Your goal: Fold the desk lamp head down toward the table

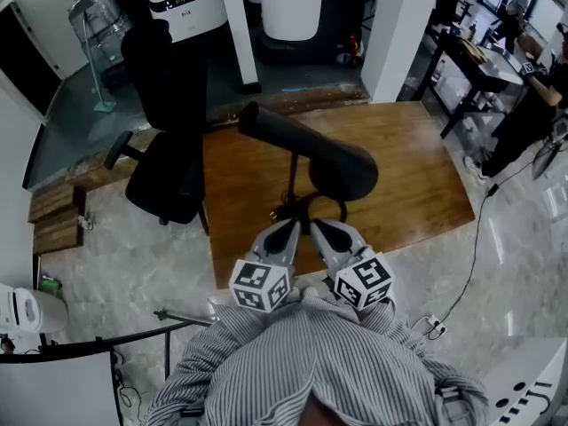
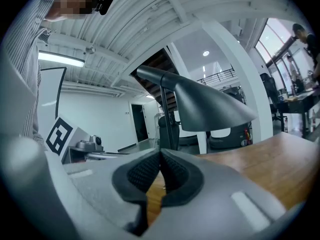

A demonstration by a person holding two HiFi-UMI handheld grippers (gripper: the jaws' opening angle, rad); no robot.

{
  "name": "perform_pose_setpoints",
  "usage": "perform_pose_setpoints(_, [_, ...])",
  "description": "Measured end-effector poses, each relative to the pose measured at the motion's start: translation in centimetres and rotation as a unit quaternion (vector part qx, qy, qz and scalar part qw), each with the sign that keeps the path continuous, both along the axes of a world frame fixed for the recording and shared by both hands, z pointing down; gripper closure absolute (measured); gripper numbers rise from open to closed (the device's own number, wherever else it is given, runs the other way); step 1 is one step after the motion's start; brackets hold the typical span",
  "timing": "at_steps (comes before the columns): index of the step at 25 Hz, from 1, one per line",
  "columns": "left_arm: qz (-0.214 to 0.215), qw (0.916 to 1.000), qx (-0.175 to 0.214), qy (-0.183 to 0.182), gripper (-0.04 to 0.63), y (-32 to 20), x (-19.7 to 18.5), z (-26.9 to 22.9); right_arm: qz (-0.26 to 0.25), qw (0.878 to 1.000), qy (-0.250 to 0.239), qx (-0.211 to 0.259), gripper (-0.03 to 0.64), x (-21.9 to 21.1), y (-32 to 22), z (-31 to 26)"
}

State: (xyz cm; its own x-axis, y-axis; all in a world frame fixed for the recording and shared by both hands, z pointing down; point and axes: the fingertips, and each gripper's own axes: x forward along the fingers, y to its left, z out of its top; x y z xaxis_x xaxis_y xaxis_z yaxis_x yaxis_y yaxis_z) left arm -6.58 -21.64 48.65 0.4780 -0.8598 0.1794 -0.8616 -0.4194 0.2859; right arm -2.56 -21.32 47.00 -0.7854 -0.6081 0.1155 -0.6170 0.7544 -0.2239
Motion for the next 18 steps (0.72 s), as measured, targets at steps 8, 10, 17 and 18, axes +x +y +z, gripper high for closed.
perform_pose_setpoints(8, [0.003,1.0,0.001,-0.001,0.594,0.05,0.55,-0.11,0.0,1.0,0.001,-0.007,0.617,0.33,0.11,0.23])
perform_pose_setpoints(10, [0.004,1.0,0.002,0.001,0.594,0.02,0.56,-0.11,-0.001,1.0,0.002,-0.006,0.617,0.35,0.12,0.26])
perform_pose_setpoints(17, [0.007,1.0,-0.005,0.002,0.594,0.18,0.71,0.14,-0.006,1.0,0.001,-0.017,0.617,0.31,0.3,0.63])
perform_pose_setpoints(18, [0.007,1.0,-0.006,0.002,0.594,0.24,0.72,0.18,-0.006,1.0,0.001,-0.018,0.617,0.28,0.36,0.69])
